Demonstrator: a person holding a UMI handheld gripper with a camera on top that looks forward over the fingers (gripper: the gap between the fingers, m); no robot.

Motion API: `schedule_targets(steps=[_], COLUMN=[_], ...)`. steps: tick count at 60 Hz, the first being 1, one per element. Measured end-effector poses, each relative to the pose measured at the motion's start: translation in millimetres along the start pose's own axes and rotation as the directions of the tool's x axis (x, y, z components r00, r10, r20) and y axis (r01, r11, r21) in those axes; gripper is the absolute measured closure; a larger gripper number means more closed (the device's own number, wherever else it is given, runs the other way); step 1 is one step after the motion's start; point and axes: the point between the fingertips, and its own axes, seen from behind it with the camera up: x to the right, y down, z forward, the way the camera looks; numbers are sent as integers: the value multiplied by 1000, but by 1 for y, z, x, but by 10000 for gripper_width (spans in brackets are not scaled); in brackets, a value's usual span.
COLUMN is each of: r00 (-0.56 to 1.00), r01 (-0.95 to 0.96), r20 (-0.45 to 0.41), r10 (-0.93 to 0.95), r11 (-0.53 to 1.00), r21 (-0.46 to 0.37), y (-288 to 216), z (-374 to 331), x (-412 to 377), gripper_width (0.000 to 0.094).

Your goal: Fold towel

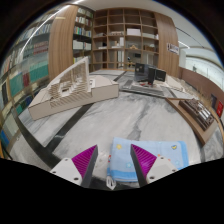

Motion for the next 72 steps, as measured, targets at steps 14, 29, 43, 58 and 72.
schedule_targets(steps=[14, 29, 43, 58, 72], r00=[993, 966, 993, 969, 964], r01=[97, 217, -18, -104, -106], r20=[-71, -143, -115, -220, -246], r10=[-99, -214, 34, 113, 105], r11=[995, 976, 990, 993, 994], r21=[-38, 3, 137, 51, 9], y=[26, 21, -47, 1, 24], z=[39, 38, -16, -16, -22], x=[9, 18, 82, 199, 219], gripper_width=[804, 929, 928, 920, 514])
